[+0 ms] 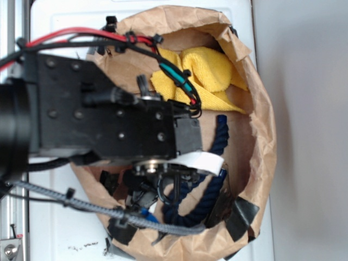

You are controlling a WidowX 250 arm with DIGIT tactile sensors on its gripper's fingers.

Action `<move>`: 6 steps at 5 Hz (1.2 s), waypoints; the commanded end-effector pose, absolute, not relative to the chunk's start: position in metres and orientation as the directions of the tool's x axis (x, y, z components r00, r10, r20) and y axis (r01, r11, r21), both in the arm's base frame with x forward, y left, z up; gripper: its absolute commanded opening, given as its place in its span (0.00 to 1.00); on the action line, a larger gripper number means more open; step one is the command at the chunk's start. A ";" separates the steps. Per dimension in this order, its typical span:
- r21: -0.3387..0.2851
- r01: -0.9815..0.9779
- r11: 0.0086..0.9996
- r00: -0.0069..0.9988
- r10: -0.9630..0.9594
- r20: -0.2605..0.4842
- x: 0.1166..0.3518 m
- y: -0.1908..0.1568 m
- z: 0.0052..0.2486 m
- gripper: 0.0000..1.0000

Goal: Grab the shell.

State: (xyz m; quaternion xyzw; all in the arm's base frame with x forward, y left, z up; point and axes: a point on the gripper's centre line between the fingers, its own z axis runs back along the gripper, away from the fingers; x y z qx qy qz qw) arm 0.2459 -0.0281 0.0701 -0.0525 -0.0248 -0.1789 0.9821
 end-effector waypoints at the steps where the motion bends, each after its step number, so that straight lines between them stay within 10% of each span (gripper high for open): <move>1: -0.204 0.481 0.853 0.877 -0.468 0.110 0.242 -0.035 0.089 1.00; 5: -0.070 0.462 0.884 0.887 -0.462 0.022 0.246 -0.042 0.038 1.00; 6: -0.061 0.421 0.905 0.907 -0.419 0.044 0.251 -0.040 0.043 0.00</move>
